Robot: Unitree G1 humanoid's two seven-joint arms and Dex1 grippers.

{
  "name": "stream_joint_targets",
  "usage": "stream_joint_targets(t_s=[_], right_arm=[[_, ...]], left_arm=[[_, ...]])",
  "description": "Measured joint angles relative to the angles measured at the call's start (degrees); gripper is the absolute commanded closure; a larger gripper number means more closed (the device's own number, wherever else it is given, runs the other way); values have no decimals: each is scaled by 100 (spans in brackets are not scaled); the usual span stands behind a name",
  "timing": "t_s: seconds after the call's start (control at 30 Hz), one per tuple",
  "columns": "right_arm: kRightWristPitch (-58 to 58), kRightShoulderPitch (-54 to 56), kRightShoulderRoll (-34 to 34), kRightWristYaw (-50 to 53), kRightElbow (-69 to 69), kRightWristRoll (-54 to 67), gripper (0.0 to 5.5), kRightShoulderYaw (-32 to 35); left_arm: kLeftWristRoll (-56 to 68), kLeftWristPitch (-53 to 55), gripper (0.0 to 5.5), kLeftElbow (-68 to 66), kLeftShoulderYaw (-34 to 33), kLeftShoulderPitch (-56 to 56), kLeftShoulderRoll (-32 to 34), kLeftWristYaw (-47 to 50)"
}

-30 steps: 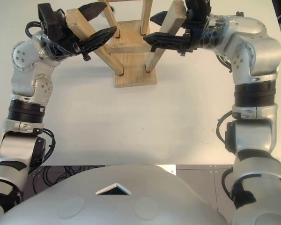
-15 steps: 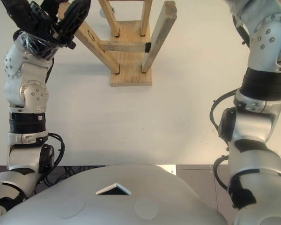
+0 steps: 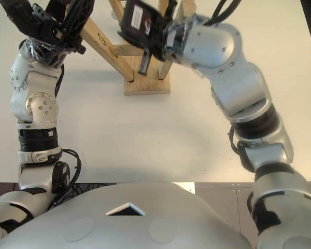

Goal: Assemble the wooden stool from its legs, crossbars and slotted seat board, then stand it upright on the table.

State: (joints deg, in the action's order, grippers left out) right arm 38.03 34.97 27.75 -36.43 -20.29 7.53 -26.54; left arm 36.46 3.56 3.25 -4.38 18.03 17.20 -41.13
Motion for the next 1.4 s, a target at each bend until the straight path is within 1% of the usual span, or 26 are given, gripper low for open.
stream_joint_targets(t_s=[0.17,0.2,0.33,0.37,0.43,0.53,0.6,0.63,0.77,0.83,0.9,1.0,1.1,1.13,1.17,1.23,1.27,1.3,1.4], right_arm=[[-634,-45,-332,0,1020,-251,550,-278],[-647,-31,-447,-37,1143,-258,550,-262],[-649,-66,-467,-111,1281,-257,550,-224],[-643,-97,-466,-112,1296,-255,550,-208],[-640,-155,-474,-121,1293,-241,550,-142],[-641,-140,-496,-212,1304,-236,550,-118],[-653,-155,-524,-227,1351,-229,550,-117],[-660,-157,-549,-227,1374,-222,550,-100],[-660,-107,-677,-313,1467,-112,550,3],[-660,-95,-677,-346,1485,-107,550,11],[-656,-97,-674,-347,1501,-112,550,13],[-656,-99,-676,-355,1500,-112,550,13],[-635,-149,-709,-321,1468,-75,550,104],[-595,-151,-744,-264,1431,-40,550,189],[-406,-170,-873,-186,1376,27,550,324],[67,-189,-1038,142,1217,233,550,766],[254,-152,-1222,426,1042,447,550,1217],[287,33,-1418,717,904,652,550,1703],[-67,1038,-1835,1503,689,1407,550,3154]], left_arm=[[-138,40,371,2,32,16,-97,-25],[-198,40,371,-4,75,16,-117,-34],[-684,-171,371,-177,303,168,-125,-95],[-823,-225,336,-240,373,233,-120,-105],[-1220,-235,291,-268,697,298,68,-137],[-1708,-82,239,-183,1288,283,350,-368],[-1802,-56,206,-72,1377,265,544,-461],[-1845,-9,203,-58,1375,221,544,-463],[-1618,-24,203,146,1002,141,490,-420],[-1460,-268,203,194,662,217,370,-256],[-1081,-366,203,608,344,422,203,-47],[-447,-44,203,1107,75,472,14,280],[319,285,203,1341,-487,806,-171,955],[436,355,203,1363,-659,881,-190,1188],[515,393,222,1360,-887,933,-202,1522],[263,362,240,1271,-1145,890,-233,2082],[42,366,261,1211,-1250,770,-281,2481],[-132,402,271,1172,-1321,551,-415,2858],[-546,769,317,1274,-1278,-415,-678,3571]])
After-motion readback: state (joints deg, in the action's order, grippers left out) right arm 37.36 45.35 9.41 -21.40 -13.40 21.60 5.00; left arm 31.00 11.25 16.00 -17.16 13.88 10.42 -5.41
